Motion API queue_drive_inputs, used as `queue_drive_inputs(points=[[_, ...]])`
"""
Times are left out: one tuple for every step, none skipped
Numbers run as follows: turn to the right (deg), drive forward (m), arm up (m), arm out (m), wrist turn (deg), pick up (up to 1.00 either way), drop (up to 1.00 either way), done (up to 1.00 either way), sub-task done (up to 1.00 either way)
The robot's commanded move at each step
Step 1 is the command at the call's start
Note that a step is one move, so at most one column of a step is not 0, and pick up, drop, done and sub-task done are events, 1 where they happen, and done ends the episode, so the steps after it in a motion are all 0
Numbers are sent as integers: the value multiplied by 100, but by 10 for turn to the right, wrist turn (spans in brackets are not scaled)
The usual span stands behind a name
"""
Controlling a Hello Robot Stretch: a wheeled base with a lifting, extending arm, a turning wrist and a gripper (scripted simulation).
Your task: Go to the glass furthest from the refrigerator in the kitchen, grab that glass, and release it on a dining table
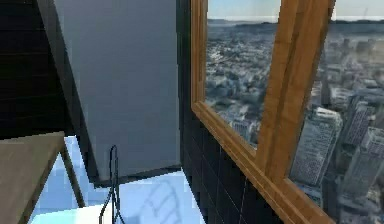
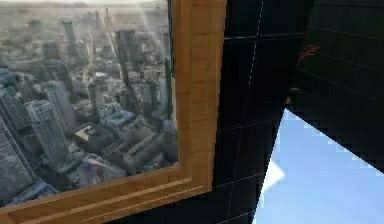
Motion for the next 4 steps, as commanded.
queue_drive_inputs(points=[[-30, 0, 0, 0, 0, 0, 0, 0, 0], [0, 55, 0, 0, 0, 0, 0, 0, 0], [-120, 0, 0, 0, 0, 0, 0, 0, 0], [0, 30, 0, 0, 0, 0, 0, 0, 0]])
